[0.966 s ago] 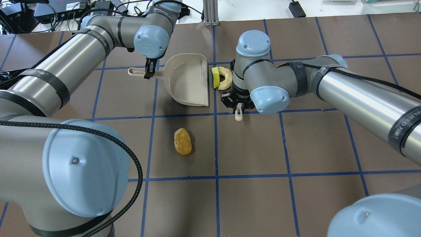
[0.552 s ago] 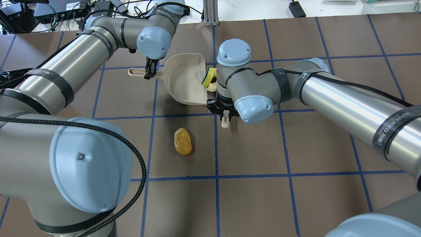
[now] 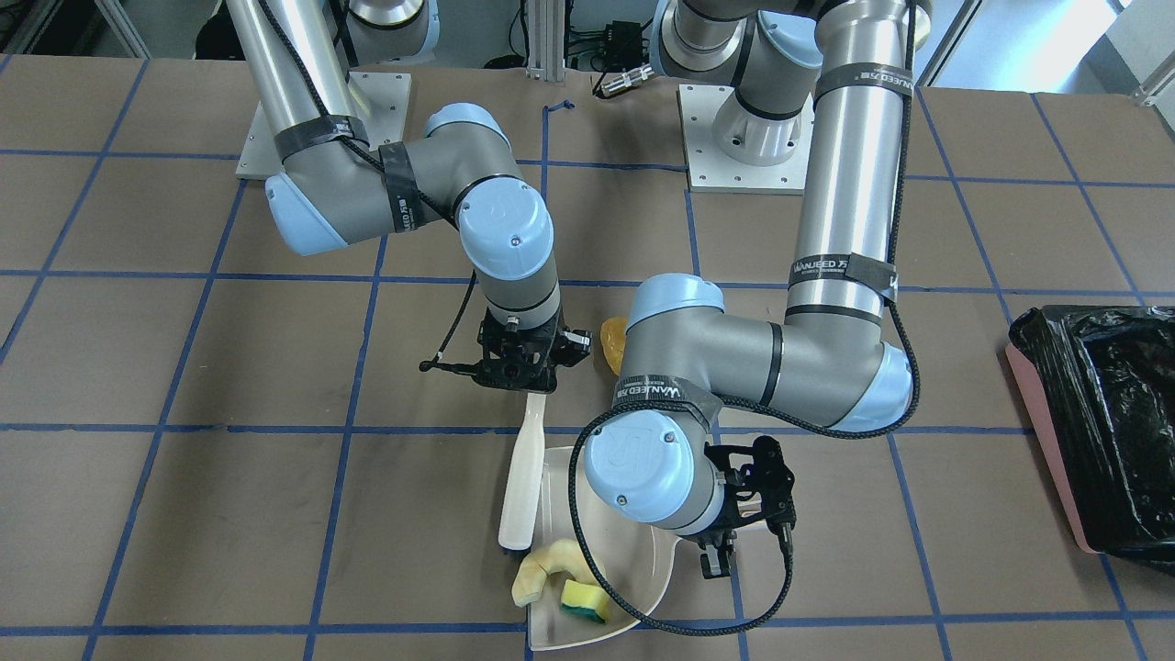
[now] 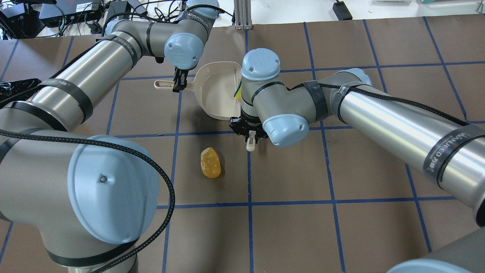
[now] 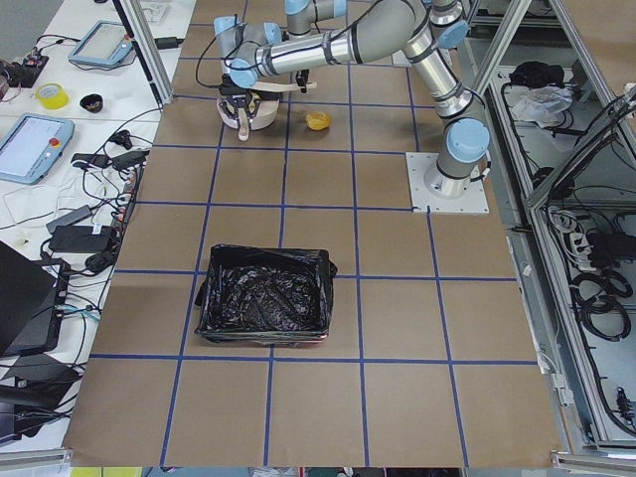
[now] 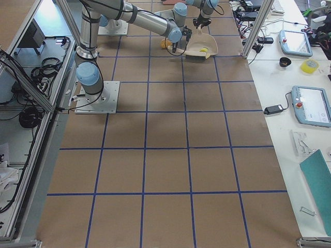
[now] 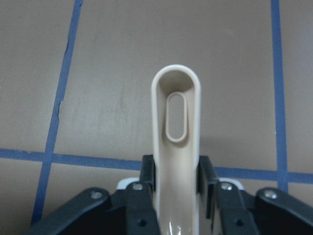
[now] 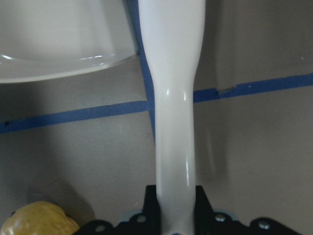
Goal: Sweep and dump trash into bin
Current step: 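Sweep the green-and-yellow piece into the dustpan with the right gripper's brush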
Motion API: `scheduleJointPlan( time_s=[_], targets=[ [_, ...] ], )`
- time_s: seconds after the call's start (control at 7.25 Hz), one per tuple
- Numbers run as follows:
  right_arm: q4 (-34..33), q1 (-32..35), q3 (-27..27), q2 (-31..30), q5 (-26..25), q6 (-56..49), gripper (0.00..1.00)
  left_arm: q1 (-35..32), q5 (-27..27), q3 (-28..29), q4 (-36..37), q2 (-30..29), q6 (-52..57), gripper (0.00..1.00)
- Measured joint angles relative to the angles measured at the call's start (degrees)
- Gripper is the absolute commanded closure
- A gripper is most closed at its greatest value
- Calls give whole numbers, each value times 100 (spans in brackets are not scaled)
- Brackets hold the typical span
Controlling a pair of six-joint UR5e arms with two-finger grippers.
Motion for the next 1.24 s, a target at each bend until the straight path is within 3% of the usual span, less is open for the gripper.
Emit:
scheduleJointPlan(
  time_s=[0.41,0.83,1.24],
  targets=[
    [76,184,-247,12,-8,192,100,-119,-170,67,19,12,96,100],
    [316,59,-274,-55,-452,-350,100,-71,-834,-41,476,95,879,100],
    [981,-117,-296,-547,-888,-788,100,163,-1311,-269,852,143,1322,100]
  ],
)
